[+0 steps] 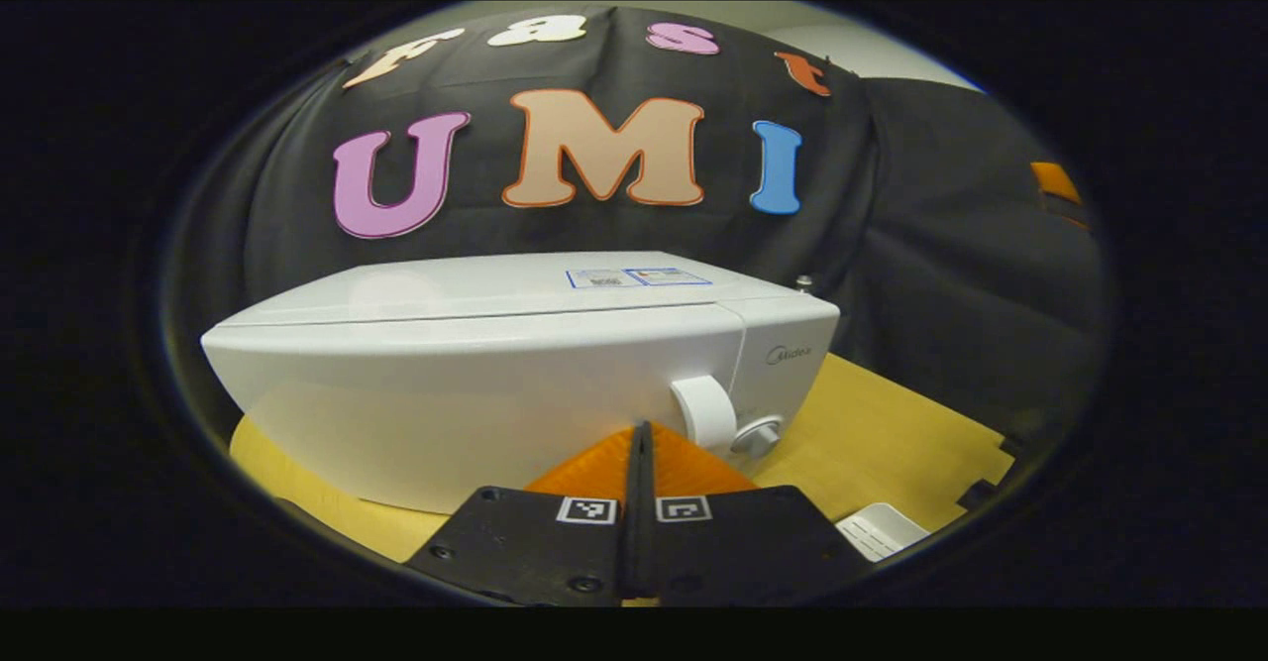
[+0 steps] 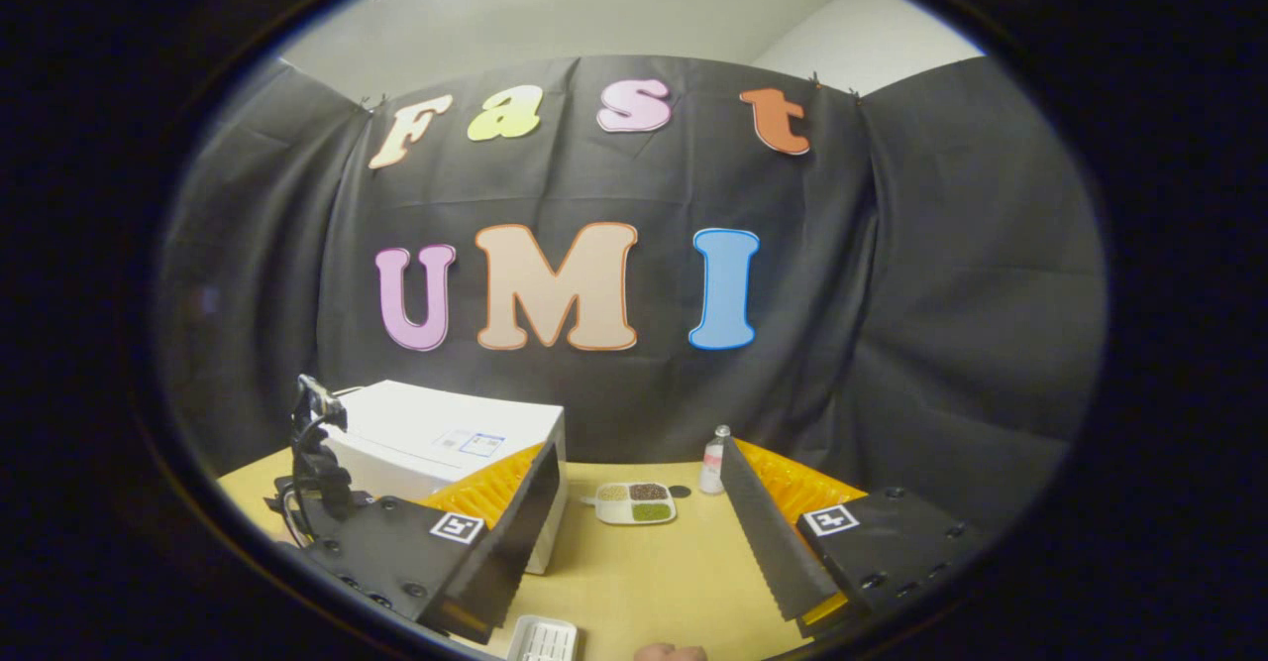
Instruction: Open the microwave oven with the left hand, put the food in, and close the microwave oven.
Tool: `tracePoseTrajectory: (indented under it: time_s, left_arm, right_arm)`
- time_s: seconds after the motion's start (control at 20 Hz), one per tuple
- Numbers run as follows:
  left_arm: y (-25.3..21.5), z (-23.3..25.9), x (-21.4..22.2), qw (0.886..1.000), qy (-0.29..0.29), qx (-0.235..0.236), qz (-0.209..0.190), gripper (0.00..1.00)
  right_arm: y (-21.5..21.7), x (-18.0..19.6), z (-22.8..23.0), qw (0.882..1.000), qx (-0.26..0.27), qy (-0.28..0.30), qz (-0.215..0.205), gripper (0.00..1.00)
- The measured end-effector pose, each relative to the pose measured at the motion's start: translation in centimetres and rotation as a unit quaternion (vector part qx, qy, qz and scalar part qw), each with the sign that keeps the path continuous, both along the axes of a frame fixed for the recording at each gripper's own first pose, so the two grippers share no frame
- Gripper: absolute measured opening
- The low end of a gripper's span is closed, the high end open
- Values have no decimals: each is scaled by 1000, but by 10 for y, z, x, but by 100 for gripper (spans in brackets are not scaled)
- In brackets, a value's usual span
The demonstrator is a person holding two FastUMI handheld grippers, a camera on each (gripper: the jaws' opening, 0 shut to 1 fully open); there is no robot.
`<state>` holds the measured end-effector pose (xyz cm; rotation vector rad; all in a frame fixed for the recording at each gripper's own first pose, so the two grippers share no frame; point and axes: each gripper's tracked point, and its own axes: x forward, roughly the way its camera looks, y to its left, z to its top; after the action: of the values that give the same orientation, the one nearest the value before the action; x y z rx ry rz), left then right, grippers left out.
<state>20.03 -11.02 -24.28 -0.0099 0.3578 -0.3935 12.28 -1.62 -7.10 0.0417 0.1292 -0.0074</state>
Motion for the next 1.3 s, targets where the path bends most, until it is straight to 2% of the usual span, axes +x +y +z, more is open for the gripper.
tracePoseTrajectory:
  time_s: [0.05,0.1,0.2,0.25,0.3,0.4,0.5,0.65,0.7,0.75,0.8,0.85,0.9,1.0,1.05,1.3]
  left_arm:
    - [1,-1,1,1000,-4,7,0,1]
    - [1,-1,2,1000,-7,9,-1,1]
    - [2,-6,2,1000,-1,9,-2,1]
    - [1,-8,1,1000,5,10,-3,0]
    - [1,-9,0,1000,10,13,-5,0]
    - [7,-6,-5,1000,15,27,0,1]
    - [7,13,-15,1000,-4,14,-5,1]
    - [23,39,-36,1000,-22,15,7,1]
    - [31,51,-42,999,-33,14,14,1]
    - [39,62,-47,999,-39,10,21,1]
    - [47,74,-53,999,-42,5,31,0]
    - [56,87,-60,998,-47,-2,41,0]
    - [66,102,-65,997,-58,-8,54,1]
    - [84,132,-73,994,-78,-19,71,0]
    - [91,143,-78,993,-85,-24,78,0]
    - [129,190,-108,985,-132,-15,114,0]
  right_arm:
    - [-1,0,0,1000,-1,0,0,100]
    - [-1,0,-1,1000,-1,1,0,93]
    - [0,-2,1,1000,5,0,0,93]
    - [0,-2,1,1000,7,-2,1,100]
    - [1,-2,1,1000,7,-1,3,93]
    - [4,-3,-1,1000,6,1,6,93]
    - [5,-4,-4,1000,3,3,5,93]
    - [14,-4,-9,1000,11,6,12,93]
    - [18,-4,-10,1000,12,7,15,100]
    - [24,-3,-11,1000,14,6,19,100]
    - [30,-4,-11,1000,17,4,23,93]
    - [37,-4,-13,999,19,5,28,93]
    - [44,-4,-14,999,21,5,33,100]
    - [56,-6,-17,999,24,5,45,100]
    - [64,-6,-16,998,24,3,52,93]
    - [89,-13,-1,998,25,-11,64,93]
